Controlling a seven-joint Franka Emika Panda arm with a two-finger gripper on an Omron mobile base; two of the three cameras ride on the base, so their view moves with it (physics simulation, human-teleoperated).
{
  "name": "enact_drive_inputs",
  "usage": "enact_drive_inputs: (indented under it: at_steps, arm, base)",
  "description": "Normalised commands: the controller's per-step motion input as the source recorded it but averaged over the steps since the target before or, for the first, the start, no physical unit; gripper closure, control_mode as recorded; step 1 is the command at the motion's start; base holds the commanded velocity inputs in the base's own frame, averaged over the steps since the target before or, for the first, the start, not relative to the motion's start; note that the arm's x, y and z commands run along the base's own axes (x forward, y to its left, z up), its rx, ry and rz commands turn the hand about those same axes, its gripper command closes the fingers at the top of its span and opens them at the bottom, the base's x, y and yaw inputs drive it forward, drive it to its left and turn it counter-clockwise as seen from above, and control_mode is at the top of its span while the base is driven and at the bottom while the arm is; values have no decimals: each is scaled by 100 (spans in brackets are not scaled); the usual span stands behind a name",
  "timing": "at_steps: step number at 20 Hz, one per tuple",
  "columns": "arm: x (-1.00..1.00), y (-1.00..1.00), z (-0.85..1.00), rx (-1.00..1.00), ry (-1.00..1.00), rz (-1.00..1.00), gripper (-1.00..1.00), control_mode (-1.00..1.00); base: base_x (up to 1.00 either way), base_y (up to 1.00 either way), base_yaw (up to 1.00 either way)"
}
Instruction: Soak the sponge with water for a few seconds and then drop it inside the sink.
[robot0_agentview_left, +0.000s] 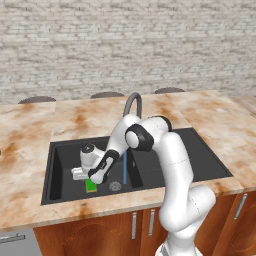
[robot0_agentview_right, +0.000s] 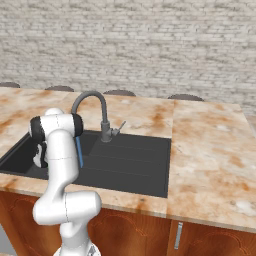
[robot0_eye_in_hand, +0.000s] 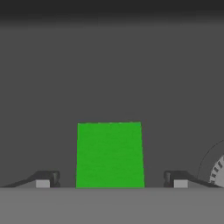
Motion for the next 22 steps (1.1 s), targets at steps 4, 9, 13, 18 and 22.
enact_drive_inputs:
  at_steps: [4,9,13,18,22]
  arm:
    - [0,-2,4,0,0,0,-100,-100]
    - [-2,-5,56,0,-1,0,-100,-100]
    - [-2,0,95,0,-5,0,-100,-100]
    - [-1,0,95,0,-3,0,-100,-100]
    - [-2,2,82,0,-4,0,-100,-100]
  base:
    - [0,0,0]
    - [0,0,0]
    - [0,0,0]
    - [0,0,0]
    - [0,0,0]
